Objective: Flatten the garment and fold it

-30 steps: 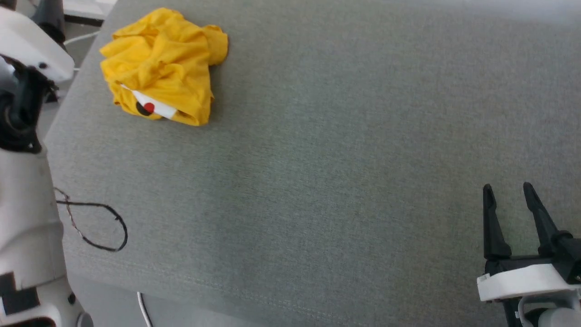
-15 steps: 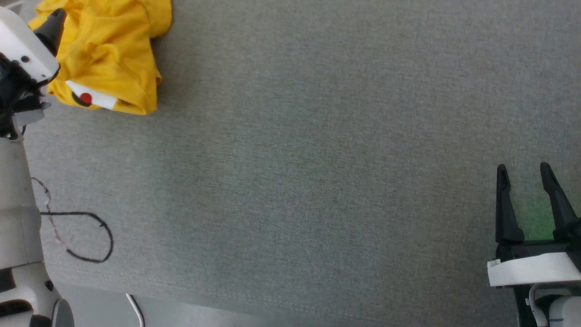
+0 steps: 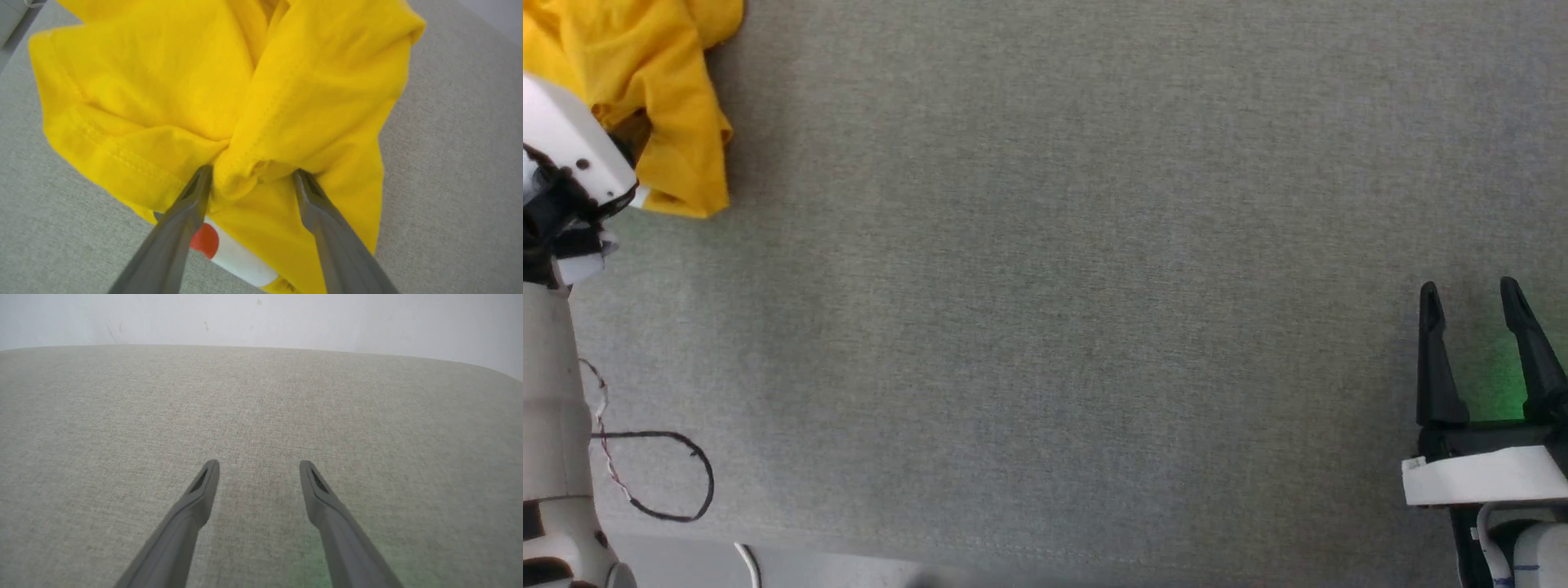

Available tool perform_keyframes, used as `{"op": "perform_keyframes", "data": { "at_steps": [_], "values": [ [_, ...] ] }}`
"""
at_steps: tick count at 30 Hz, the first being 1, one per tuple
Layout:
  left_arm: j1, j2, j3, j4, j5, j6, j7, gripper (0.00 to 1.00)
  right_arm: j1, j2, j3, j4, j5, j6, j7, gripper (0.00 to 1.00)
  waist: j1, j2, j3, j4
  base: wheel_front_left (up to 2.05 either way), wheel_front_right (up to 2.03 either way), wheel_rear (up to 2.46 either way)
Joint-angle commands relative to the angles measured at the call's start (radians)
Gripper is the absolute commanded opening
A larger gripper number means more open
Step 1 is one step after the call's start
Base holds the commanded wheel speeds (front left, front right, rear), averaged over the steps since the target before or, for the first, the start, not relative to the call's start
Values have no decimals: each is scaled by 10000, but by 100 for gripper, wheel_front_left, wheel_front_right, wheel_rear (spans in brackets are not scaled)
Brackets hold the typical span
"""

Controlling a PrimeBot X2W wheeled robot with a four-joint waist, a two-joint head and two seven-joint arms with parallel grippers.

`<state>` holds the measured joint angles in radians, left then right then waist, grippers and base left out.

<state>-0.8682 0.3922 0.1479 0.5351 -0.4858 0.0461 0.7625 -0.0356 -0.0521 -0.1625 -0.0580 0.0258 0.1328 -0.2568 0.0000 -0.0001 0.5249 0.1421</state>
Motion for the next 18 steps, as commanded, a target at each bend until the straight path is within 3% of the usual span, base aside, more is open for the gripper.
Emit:
{"op": "perform_keyframes", "data": {
  "at_steps": [1, 2, 3, 18],
  "values": [
    [133, 79, 2, 111, 45, 49, -96, 100, -112, 19, -32, -86, -54, -21, -31, 100, 0, 1, 74, -117, 0, 0, 0],
    [130, 118, 14, 200, 86, 70, -244, 41, -109, 19, -40, -111, -61, -21, -23, 100, 0, 1, 95, -149, 0, 0, 0],
    [124, 144, 11, 281, 124, 70, -394, 0, -106, 19, -47, -135, -64, -21, -18, 100, 0, 1, 113, -173, 0, 0, 0],
    [-483, 103, -70, 1081, -155, -591, -1524, 0, -156, 19, -49, -41, 22, -21, 43, 100, 0, 1, -320, -89, 0, 0, 0]
  ]
}}
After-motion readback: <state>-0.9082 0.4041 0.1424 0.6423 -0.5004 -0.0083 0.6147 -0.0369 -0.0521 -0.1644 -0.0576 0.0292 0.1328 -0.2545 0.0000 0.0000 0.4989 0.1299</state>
